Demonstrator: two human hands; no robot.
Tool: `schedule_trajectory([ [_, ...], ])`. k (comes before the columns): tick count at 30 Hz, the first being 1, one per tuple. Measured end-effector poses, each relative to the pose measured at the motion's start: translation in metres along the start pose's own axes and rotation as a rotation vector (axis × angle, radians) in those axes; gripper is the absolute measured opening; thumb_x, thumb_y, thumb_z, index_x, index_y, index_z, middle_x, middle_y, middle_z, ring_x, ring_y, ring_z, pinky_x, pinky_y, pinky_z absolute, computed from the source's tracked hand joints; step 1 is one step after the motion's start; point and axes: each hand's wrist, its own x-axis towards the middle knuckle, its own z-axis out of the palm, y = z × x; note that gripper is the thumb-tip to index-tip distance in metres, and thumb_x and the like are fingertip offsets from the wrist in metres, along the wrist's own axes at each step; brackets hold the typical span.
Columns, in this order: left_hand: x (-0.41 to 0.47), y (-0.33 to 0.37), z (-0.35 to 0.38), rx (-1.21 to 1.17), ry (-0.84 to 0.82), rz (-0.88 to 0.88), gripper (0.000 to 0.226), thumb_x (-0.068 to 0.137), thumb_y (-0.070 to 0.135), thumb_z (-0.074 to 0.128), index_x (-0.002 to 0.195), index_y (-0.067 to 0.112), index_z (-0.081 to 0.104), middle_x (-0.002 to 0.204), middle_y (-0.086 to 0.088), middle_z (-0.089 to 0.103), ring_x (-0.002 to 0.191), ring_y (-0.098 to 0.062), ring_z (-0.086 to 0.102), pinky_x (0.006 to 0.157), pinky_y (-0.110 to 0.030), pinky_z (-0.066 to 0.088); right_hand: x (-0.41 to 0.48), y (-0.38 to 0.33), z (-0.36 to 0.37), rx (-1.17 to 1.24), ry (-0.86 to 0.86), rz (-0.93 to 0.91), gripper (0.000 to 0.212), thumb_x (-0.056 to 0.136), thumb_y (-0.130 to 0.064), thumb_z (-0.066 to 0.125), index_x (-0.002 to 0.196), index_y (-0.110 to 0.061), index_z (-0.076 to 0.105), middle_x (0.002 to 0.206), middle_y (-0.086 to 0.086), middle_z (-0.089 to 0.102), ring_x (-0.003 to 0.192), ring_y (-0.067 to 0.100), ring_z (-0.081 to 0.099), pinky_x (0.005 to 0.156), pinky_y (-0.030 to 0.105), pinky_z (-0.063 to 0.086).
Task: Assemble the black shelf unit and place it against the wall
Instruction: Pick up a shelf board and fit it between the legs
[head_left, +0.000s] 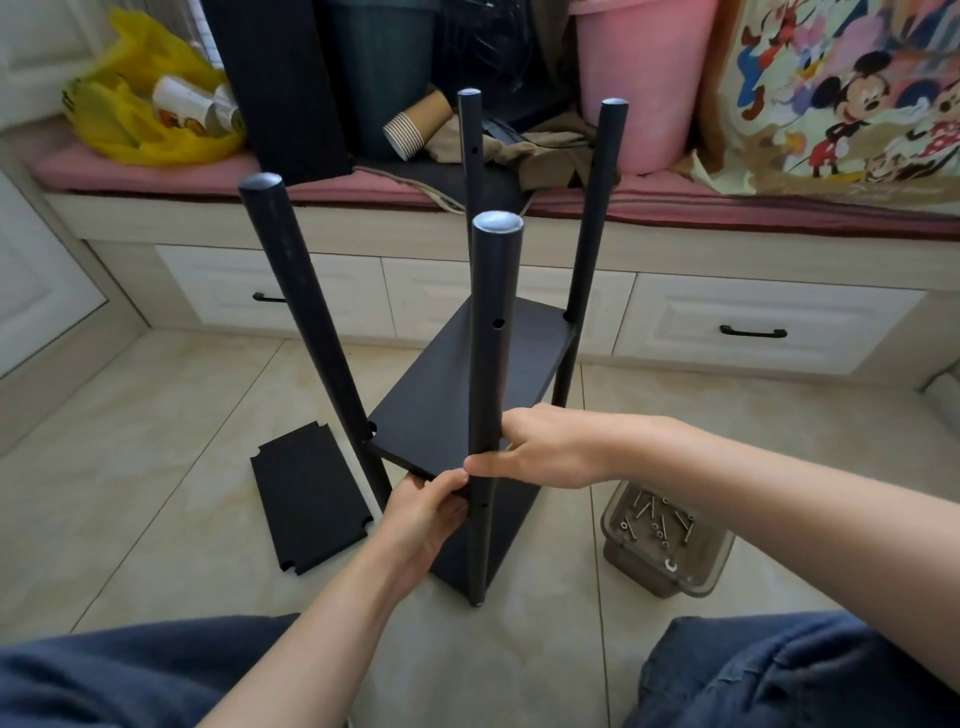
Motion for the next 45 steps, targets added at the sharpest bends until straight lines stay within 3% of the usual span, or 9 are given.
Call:
schedule_trajectory([
  [7, -0.006, 0.008, -0.009, -0.010, 0.009, 0.008, 0.024, 0.084, 0.027, 0.074, 0.103, 0.014, 0.080, 0.108, -0.005, 0.076, 0.099, -0.021, 0.072, 0.077, -0.028, 0.058, 0.008, -0.008, 0.007, 0.000, -0.029, -0.036, 0.043, 0.099, -0.054, 0.045, 0.125, -0.024, 0.061, 0.114, -0.002, 0.065, 0.102, 0.017, 0.061, 0.076, 0.022, 0.047],
  [10, -0.006, 0.011, -0.012, -0.012, 0.031, 0.004, 0.009, 0.077, 0.025, 0.077, 0.077, 0.018, 0.083, 0.083, -0.005, 0.072, 0.080, -0.019, 0.071, 0.071, -0.031, 0.061, 0.012, 0.008, -0.006, -0.018, -0.034, 0.007, 0.037, 0.098, -0.042, 0.055, 0.126, -0.018, 0.064, 0.122, -0.001, 0.066, 0.110, 0.017, 0.062, 0.094, 0.032, 0.052],
  [15, -0.008, 0.011, -0.018, -0.017, 0.034, 0.029, 0.034, 0.089, 0.014, 0.070, 0.057, 0.025, 0.076, 0.070, -0.001, 0.061, 0.067, -0.015, 0.063, 0.069, -0.033, 0.061, 0.025, 0.083, -0.042, 0.000, 0.320, 0.330, 0.031, 0.102, -0.031, 0.051, 0.118, -0.006, 0.062, 0.106, 0.008, 0.068, 0.091, 0.021, 0.066, 0.075, 0.030, 0.055],
  [22, -0.013, 0.014, -0.020, -0.002, 0.042, 0.020, 0.022, 0.076, 0.036, 0.077, 0.058, 0.024, 0.076, 0.068, -0.002, 0.057, 0.064, -0.015, 0.063, 0.071, -0.036, 0.061, 0.054, 0.129, -0.068, 0.604, 0.501, 0.490, 0.054, 0.102, -0.049, 0.044, 0.141, -0.011, 0.042, 0.142, 0.013, 0.048, 0.080, 0.025, 0.075, 0.068, 0.036, 0.063],
  [28, -0.017, 0.018, -0.019, 0.015, 0.018, 0.014, 0.035, 0.052, 0.050, 0.081, 0.062, 0.018, 0.076, 0.069, -0.003, 0.059, 0.065, -0.016, 0.065, 0.072, -0.034, 0.061, 0.083, 0.125, -0.067, 0.751, 0.512, 0.427, 0.037, 0.097, -0.045, 0.057, 0.117, -0.014, 0.053, 0.100, 0.001, 0.061, 0.074, 0.028, 0.076, 0.073, 0.041, 0.063],
  [34, -0.017, 0.018, -0.016, 0.019, 0.019, 0.020, 0.033, 0.053, 0.049, 0.082, 0.064, 0.019, 0.077, 0.070, -0.002, 0.064, 0.067, -0.016, 0.066, 0.070, -0.035, 0.059, 0.092, 0.141, -0.057, 0.902, 0.601, 0.397, 0.026, 0.096, -0.023, 0.065, 0.119, -0.013, 0.060, 0.101, 0.007, 0.067, 0.074, 0.024, 0.075, 0.066, 0.036, 0.063],
  [38, -0.017, 0.017, -0.015, 0.020, 0.059, 0.024, 0.032, 0.053, 0.047, 0.082, 0.064, 0.018, 0.076, 0.071, -0.004, 0.065, 0.066, -0.017, 0.067, 0.070, -0.036, 0.058, 0.093, 0.141, -0.059, 0.823, 0.639, 0.390, 0.019, 0.095, -0.021, 0.066, 0.113, -0.017, 0.060, 0.098, 0.006, 0.068, 0.071, 0.022, 0.075, 0.063, 0.035, 0.063],
  [42, -0.012, 0.011, -0.008, -0.019, 0.251, 0.039, 0.021, 0.081, 0.028, 0.078, 0.069, 0.016, 0.065, 0.064, -0.002, 0.059, 0.053, -0.013, 0.061, 0.052, -0.027, 0.055, 0.092, 0.138, -0.056, 0.700, 0.677, 0.392, 0.018, 0.097, -0.027, 0.063, 0.112, -0.022, 0.057, 0.094, 0.002, 0.068, 0.064, 0.018, 0.074, 0.055, 0.028, 0.059],
  [45, -0.007, 0.007, -0.004, -0.005, 0.362, 0.066, 0.025, 0.086, 0.031, 0.075, 0.073, 0.017, 0.058, 0.056, 0.004, 0.055, 0.048, -0.010, 0.057, 0.049, -0.026, 0.052, 0.098, 0.136, -0.045, 0.519, 0.819, 0.373, 0.020, 0.098, -0.029, 0.058, 0.112, -0.016, 0.053, 0.093, 0.005, 0.068, 0.061, 0.019, 0.072, 0.051, 0.027, 0.054],
])
